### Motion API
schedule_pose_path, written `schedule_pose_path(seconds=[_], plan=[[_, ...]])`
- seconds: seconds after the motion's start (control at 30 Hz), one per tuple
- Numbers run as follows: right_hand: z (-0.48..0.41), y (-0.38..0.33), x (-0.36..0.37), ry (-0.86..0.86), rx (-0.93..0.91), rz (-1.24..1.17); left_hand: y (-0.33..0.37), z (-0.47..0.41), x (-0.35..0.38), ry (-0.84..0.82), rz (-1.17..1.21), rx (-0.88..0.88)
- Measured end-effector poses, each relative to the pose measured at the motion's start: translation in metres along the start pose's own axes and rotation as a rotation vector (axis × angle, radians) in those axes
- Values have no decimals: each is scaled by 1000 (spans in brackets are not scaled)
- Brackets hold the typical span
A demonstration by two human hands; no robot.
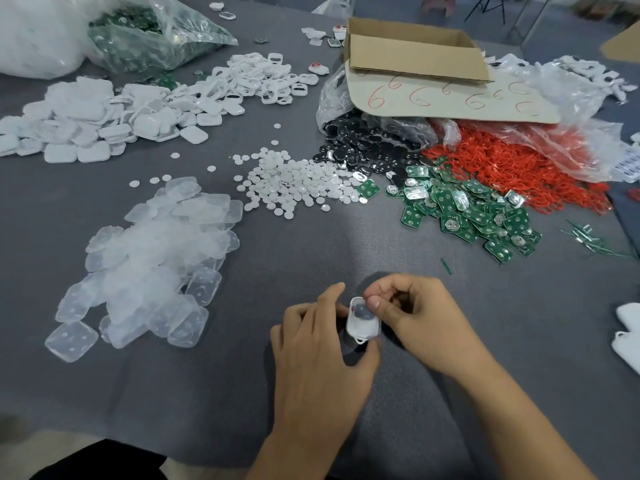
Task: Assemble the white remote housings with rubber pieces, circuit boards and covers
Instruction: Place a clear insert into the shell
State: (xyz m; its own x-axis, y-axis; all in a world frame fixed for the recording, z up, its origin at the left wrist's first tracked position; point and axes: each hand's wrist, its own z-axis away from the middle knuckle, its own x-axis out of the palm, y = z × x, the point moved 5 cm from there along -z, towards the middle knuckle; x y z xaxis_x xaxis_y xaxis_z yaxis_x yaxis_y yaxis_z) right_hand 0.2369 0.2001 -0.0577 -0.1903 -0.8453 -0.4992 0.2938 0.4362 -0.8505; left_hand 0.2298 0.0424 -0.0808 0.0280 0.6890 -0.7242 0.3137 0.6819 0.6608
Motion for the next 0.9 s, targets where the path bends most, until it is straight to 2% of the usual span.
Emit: schedule_pose_path(seconds=[0.23,0.47,0.63,0.77,0.9], plan=[[1,0,2,-44,108,-153,1,0,-1,-8,-4,-4],[-1,1,4,-54,159,-152,1,0,-3,-25,4,-9],[-2,1,4,17,98,25,2,0,-3,-34,-6,0],[4,-1,3,141,-45,61,1,0,-1,-33,-15,-10],[17,2,-3,218,-176,219,0,1,-1,-31,-10,-7]])
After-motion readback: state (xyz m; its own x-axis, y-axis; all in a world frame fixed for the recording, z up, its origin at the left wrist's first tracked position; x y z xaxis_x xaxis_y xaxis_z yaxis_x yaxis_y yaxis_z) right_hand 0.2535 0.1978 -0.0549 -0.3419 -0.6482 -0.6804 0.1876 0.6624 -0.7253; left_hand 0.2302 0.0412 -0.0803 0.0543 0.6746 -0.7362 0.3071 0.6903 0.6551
